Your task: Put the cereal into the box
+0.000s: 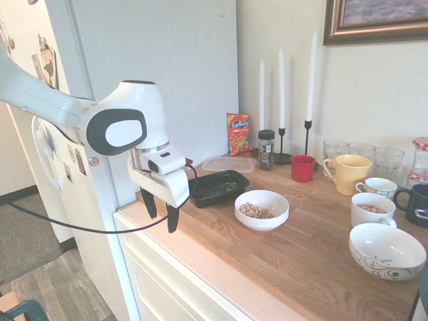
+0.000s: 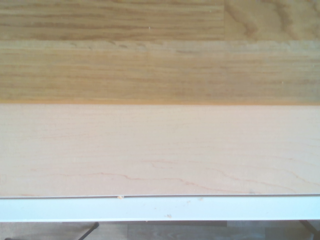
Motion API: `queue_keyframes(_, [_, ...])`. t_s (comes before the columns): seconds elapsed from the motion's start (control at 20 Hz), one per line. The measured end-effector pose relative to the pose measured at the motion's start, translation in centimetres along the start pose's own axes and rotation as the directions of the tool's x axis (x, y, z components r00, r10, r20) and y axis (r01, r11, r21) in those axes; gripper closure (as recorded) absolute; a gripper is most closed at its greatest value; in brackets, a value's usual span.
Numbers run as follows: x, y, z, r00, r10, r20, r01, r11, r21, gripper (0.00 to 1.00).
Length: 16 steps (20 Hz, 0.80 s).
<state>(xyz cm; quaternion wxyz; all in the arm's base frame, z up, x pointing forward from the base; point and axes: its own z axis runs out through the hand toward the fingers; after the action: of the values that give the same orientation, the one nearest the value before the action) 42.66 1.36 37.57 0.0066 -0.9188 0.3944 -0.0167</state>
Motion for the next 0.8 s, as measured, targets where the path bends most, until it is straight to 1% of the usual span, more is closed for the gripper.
queue_keyframes(0.15, [0.2, 0.0, -0.1, 1.0, 0.006, -0.003, -0.006, 1.0, 0.008, 0.0])
queue_keyframes(0.3, [1.7, -0.2, -1.1, 0.999, 0.019, -0.029, -0.018, 0.999, 0.029, 0.0])
queue_keyframes(0.4, [3.9, -0.3, -2.2, 0.998, 0.046, -0.05, -0.044, 0.998, 0.045, 0.0])
queue_keyframes(0.6, [10.2, -0.1, -4.3, 0.99, 0.114, -0.083, -0.107, 0.991, 0.081, 0.0])
queue_keyframes(0.8, [15.7, 0.0, -5.6, 0.982, 0.167, -0.089, -0.158, 0.982, 0.106, 0.0])
